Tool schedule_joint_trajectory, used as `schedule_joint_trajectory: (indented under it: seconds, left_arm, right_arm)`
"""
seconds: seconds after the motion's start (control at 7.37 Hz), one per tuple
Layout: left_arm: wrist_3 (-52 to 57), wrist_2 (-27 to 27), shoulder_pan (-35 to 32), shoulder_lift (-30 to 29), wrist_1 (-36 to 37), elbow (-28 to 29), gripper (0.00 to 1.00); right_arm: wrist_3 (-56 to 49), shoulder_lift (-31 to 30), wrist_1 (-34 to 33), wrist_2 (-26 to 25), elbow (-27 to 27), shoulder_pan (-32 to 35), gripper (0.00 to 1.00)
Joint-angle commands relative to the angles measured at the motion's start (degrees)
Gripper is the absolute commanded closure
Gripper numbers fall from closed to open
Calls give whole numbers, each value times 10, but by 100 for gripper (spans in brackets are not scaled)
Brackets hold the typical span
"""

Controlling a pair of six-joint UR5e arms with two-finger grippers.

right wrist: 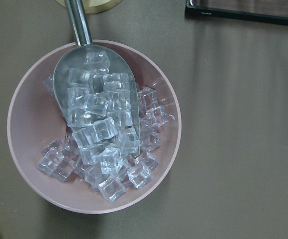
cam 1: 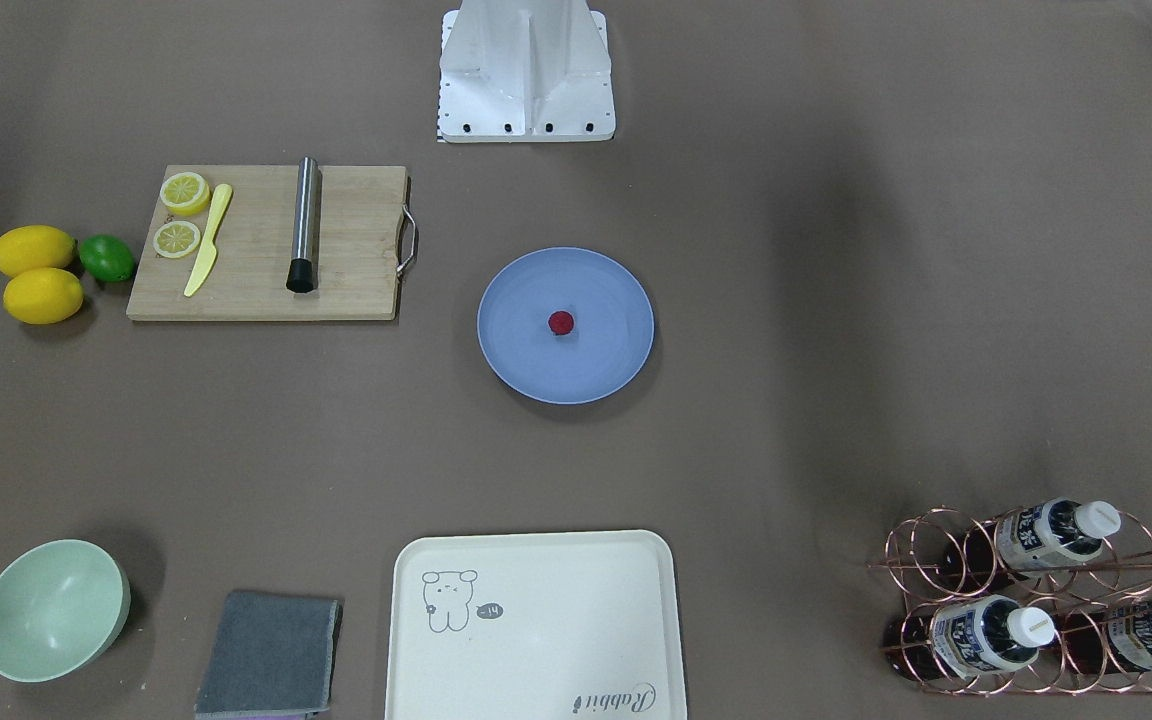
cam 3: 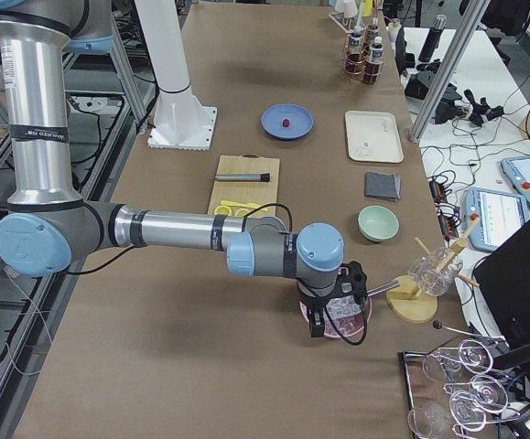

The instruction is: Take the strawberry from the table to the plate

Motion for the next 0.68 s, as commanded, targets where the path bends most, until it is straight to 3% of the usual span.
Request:
schedule_joint_trajectory:
  seconds: [0.0, 0.54]
  left_arm:
    - [-2, 0, -4, 7, 4, -25, 3]
    - [-2, 3, 1, 0, 5, -10, 3]
  right_arm:
    - [0, -1, 2, -1, 3, 0, 0]
    - [0, 0, 2, -10, 5, 0, 0]
